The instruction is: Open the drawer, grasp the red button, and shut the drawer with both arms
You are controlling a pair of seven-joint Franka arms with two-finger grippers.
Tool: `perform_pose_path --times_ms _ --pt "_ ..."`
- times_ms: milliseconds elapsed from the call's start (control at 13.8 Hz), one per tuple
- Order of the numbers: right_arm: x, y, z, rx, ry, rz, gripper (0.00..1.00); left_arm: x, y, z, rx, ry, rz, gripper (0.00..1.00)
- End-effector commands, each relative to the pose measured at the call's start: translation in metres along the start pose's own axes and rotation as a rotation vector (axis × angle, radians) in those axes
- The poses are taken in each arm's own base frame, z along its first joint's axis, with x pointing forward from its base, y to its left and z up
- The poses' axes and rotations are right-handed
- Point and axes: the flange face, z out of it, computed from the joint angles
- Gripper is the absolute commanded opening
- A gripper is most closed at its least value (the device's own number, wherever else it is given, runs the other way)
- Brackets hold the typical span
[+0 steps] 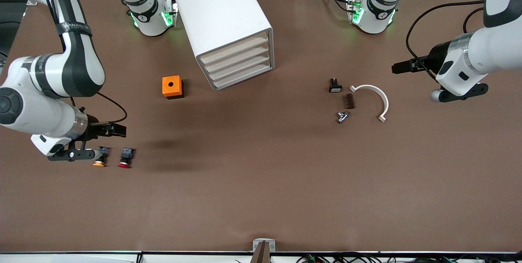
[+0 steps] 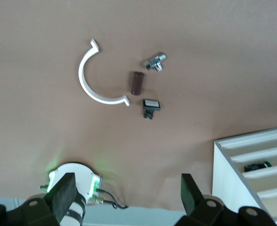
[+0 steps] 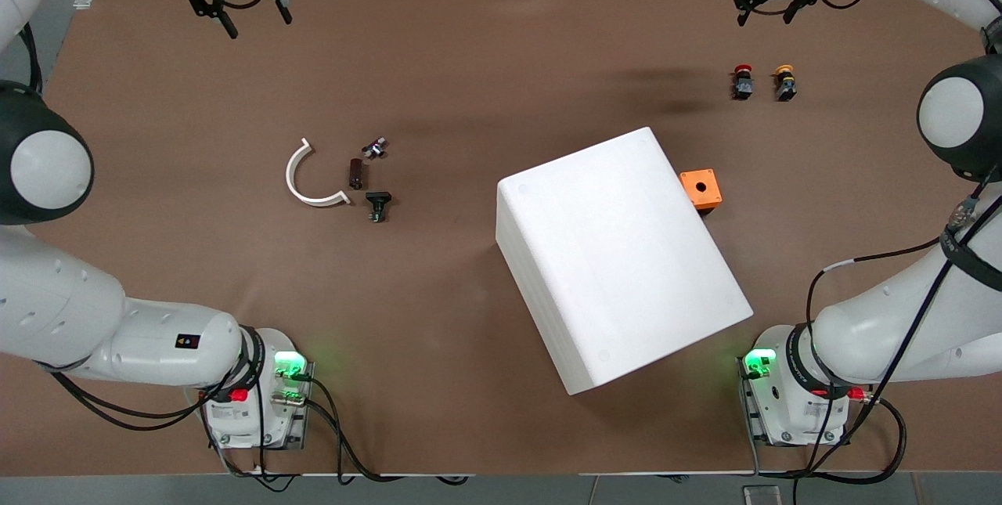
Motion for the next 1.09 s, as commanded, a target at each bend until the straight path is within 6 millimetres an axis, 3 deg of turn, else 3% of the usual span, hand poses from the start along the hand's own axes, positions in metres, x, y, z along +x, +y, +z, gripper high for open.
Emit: perform_pose_path --times_ms 0,145,290,653,1016 --pt "-0.001 0.001 -0.013 -0.007 -0.026 0.014 1.00 -0.006 -0.018 0.015 0.037 0.042 0.030 0.99" --pt "0.000 0.006 -0.017 0.008 -0.012 0.030 1.00 0.000 -0.043 0.019 0.034 0.072 0.045 0.99" --pt "0.005 0.015 -0.039 0.009 0.028 0.037 1.00 0.000 -0.060 0.021 0.020 0.117 0.061 0.99" --pt "0.020 0.024 -0.068 0.003 0.105 0.048 1.00 -0.003 -0.064 -0.002 0.025 0.244 0.066 0.99" --pt "0.017 0.021 -0.081 -0.001 0.121 0.050 1.00 -0.034 -0.062 -0.052 0.021 0.372 0.078 0.99"
